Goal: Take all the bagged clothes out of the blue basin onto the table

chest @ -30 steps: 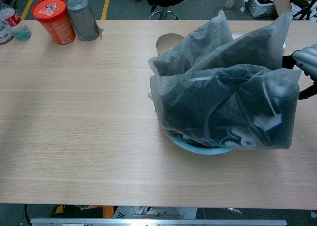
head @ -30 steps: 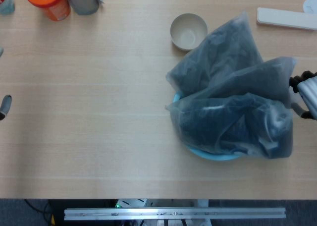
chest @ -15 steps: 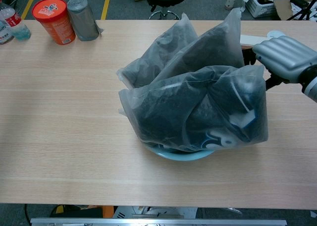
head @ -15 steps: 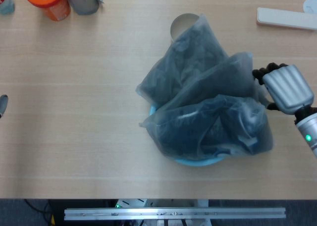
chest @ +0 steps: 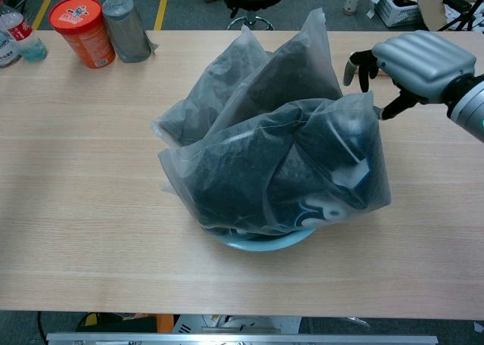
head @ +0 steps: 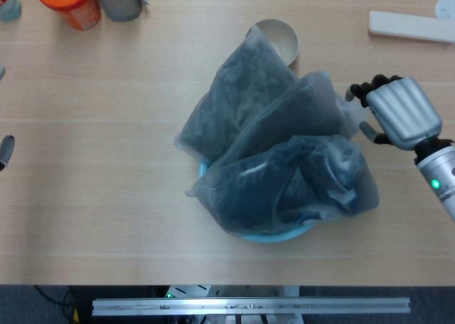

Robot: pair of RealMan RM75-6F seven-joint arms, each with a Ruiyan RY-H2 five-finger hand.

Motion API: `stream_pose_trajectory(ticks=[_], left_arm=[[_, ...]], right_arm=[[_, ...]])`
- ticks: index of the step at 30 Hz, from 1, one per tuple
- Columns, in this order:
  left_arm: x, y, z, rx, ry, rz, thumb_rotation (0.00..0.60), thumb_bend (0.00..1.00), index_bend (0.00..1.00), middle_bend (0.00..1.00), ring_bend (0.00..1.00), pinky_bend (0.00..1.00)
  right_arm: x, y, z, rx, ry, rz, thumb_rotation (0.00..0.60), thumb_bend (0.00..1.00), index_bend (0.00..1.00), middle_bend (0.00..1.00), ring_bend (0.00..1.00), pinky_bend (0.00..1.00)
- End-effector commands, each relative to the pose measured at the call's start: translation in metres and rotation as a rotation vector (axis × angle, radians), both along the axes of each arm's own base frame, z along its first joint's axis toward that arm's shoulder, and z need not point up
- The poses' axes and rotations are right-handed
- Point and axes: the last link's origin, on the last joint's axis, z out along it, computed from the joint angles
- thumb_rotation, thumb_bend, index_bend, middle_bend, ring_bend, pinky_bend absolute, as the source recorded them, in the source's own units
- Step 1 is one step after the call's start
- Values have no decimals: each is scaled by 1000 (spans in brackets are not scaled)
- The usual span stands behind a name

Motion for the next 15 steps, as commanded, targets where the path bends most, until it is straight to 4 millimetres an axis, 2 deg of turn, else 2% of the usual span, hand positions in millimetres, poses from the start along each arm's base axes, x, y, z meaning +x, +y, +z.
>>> stream_pose_trajectory(ticks=[1,8,15], left_arm=[[6,0,-5,-68,-23,-26,600,326,16,0,0,50],[24,6,-20,-241,-56,-144,600,326,17,0,0,53],[50,16,-43,-384,-40,-278,600,274,22,0,0,56]], right_arm=[[-9,-1,38,-71,-10,-22,600,246,373,513,379,522],[-26,-11,107,-247,-19,-59,600,246,373,513,379,522],[-49,-18,162,-390,27,-127,600,246,373,513,379,522]])
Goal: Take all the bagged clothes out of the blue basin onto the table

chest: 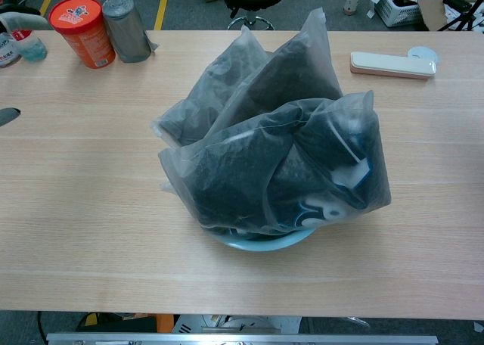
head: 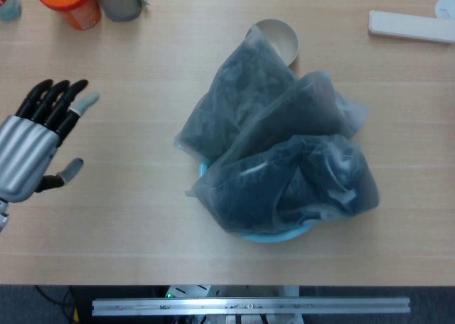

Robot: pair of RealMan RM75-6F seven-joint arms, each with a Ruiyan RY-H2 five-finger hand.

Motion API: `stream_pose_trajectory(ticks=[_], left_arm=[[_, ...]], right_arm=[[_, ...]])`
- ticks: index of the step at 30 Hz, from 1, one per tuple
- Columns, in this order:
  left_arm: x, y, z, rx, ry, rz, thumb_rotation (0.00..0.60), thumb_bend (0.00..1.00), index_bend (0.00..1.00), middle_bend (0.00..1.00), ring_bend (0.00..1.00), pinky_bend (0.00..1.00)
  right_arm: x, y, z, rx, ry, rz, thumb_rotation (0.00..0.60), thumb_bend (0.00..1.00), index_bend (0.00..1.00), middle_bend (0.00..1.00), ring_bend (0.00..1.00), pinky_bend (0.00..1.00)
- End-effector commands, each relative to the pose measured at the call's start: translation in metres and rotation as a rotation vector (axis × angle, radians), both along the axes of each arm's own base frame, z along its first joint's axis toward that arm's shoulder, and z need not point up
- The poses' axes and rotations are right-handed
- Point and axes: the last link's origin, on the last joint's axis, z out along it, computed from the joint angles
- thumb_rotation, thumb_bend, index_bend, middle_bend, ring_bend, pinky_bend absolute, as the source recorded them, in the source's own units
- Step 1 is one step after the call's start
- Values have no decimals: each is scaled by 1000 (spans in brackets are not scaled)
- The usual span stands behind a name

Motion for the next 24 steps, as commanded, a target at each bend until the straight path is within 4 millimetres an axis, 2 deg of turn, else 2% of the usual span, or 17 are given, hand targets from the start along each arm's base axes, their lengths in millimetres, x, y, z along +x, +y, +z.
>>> stream_pose_trajectory(ticks=[1,4,8,15,24], left_arm=[[14,4,-13,-80,-2,-63,600,272,22,0,0,56],[25,5,-23,-148,2,-116,600,258,22,0,0,56],[36,5,-36,-240,14,-195,600,234,22,0,0,56],[45,-2,-56,-349,15,-336,600,220,0,0,0,56],[62,-10,-90,-446,-48,-490,600,220,0,0,0,60]], right_arm=[[-12,1,26,-73,7,-39,600,246,373,513,379,522],[-21,6,40,-109,10,-70,600,246,373,513,379,522],[-34,12,48,-123,13,-110,600,246,373,513,379,522],[-46,18,44,-103,22,-142,600,246,373,513,379,522],[-51,22,41,-90,36,-156,600,246,373,513,379,522]])
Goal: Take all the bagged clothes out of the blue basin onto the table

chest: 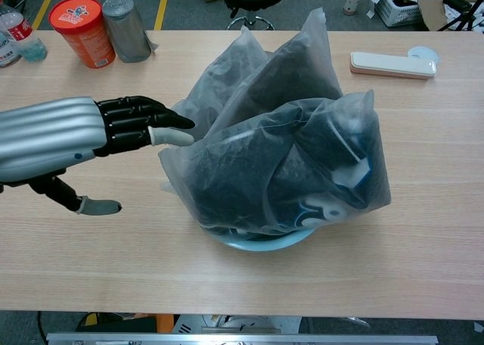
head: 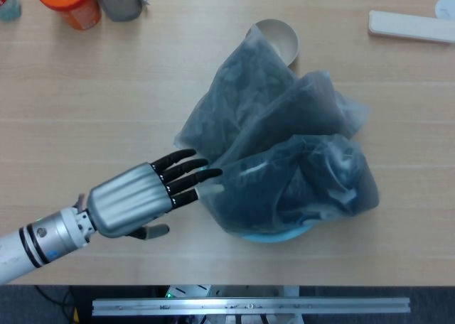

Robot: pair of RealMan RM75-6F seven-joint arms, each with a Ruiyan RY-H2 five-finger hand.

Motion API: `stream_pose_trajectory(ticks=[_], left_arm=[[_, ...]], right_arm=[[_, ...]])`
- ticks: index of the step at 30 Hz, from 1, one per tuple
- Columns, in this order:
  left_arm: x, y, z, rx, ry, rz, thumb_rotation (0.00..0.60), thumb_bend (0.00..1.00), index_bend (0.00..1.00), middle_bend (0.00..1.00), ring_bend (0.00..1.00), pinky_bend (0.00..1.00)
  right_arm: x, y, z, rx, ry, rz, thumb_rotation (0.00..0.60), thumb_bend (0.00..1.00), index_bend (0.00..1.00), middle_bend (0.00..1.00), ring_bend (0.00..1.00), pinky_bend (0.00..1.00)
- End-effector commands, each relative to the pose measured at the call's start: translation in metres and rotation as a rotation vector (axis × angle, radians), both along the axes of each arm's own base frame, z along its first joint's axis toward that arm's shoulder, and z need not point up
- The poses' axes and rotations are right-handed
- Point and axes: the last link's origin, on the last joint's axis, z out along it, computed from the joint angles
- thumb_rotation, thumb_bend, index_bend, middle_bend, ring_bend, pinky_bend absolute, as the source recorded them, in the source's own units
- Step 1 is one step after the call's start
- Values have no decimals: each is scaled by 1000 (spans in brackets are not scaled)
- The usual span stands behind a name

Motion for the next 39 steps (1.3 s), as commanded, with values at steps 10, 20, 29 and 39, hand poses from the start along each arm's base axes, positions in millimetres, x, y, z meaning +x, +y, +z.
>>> stream_pose_trajectory(ticks=[10,20,29,39], left_arm=[[26,14,-43,-61,-75,-18,600,220,3,0,0,88],[26,21,-67,-55,-92,-12,600,220,71,0,4,168],[19,27,-89,-71,-105,-34,600,248,298,105,208,501],[17,31,-100,-99,-138,-40,600,470,567,413,525,849]], right_arm=[[-12,5,5,-8,10,-44,600,246,373,513,379,522],[-23,11,11,-23,11,-83,600,246,373,513,379,522],[-24,14,16,-42,12,-94,600,247,373,513,379,522],[-27,16,19,-53,3,-109,600,246,373,513,379,522]])
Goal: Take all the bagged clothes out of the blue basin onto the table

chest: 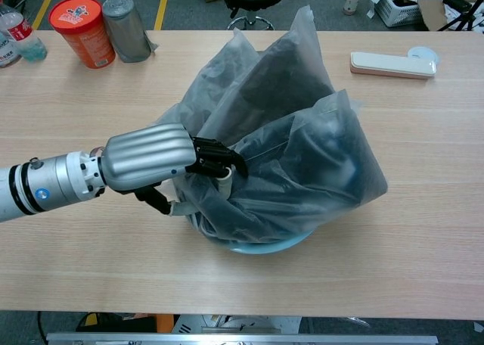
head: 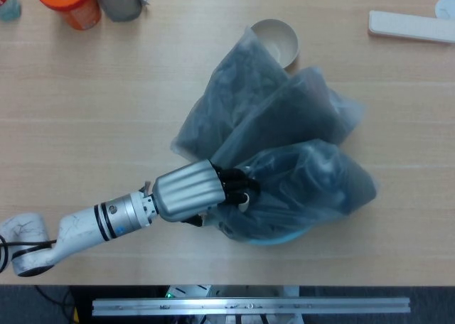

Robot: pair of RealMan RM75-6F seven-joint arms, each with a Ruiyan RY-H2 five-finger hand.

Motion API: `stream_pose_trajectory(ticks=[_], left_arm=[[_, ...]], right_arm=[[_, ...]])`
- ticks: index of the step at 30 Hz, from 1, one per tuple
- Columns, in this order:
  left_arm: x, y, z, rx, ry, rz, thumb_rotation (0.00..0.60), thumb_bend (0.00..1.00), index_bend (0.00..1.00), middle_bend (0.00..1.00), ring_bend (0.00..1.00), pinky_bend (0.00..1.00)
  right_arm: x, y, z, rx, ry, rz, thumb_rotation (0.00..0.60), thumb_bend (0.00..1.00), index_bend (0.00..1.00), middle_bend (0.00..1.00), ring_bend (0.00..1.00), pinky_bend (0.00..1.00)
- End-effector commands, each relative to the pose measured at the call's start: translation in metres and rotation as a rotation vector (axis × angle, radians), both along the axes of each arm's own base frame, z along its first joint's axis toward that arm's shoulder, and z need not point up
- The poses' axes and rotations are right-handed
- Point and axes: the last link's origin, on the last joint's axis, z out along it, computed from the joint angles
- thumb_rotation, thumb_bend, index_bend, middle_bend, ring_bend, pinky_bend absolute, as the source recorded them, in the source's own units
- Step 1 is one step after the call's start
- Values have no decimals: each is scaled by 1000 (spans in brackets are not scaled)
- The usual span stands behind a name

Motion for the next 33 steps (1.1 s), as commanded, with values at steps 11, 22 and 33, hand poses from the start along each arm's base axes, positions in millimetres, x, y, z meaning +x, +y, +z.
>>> stream_pose_trajectory(ticks=[11,22,33], left_arm=[[3,-10,47,-16,-128,16,600,507,691,644,646,961],[3,7,98,21,-248,135,600,509,701,670,661,975],[3,42,142,126,-353,221,600,510,721,707,690,998]], right_arm=[[-3,-1,-1,-4,-23,-3,600,246,373,513,379,522],[-5,-2,-2,-6,-32,-2,600,246,373,513,379,522],[-4,0,-1,-14,-33,1,600,246,373,513,379,522]])
